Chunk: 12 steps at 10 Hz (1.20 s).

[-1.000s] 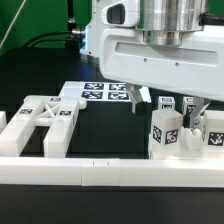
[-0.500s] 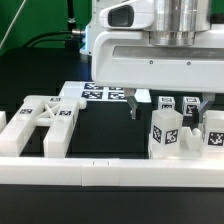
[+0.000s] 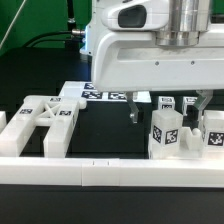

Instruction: Assemble chair

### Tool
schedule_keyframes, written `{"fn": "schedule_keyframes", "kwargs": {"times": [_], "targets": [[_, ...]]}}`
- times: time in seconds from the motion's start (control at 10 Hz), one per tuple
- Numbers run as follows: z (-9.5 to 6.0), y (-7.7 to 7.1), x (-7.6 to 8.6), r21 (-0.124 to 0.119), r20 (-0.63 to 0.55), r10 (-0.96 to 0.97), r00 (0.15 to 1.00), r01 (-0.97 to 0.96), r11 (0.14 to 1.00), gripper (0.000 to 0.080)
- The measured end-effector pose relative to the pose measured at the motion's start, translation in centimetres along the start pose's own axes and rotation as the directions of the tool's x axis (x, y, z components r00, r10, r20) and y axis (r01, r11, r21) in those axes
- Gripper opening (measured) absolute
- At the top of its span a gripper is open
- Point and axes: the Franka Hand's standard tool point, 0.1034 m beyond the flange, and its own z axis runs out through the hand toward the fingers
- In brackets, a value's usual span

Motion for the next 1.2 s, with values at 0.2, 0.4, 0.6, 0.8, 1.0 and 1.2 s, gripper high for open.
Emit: {"fn": "schedule_keyframes", "kwargs": {"times": [0.2, 0.4, 0.6, 0.8, 1.0, 1.2], "targets": [[0.04, 0.01, -0.04, 0.0, 0.0, -0.008, 1.0, 0.008, 1.0, 0.06], [0.04, 0.03, -0.05, 0.0, 0.0, -0.003, 1.0, 0.003, 1.0, 0.0425], [0.04, 0.04, -0.05, 0.0, 0.0, 0.03, 1.0, -0.03, 1.0, 0.0285], [0.03, 0.03, -0.04, 0.002, 0.0, 0.169, 0.986, -0.169, 0.986, 0.0285], [0.02, -0.02, -0.02, 0.002, 0.0, 0.324, 0.946, -0.324, 0.946, 0.0285], [0.01, -0.06, 0.01, 0.004, -0.001, 0.527, 0.85, -0.527, 0.85, 0.0285]]}}
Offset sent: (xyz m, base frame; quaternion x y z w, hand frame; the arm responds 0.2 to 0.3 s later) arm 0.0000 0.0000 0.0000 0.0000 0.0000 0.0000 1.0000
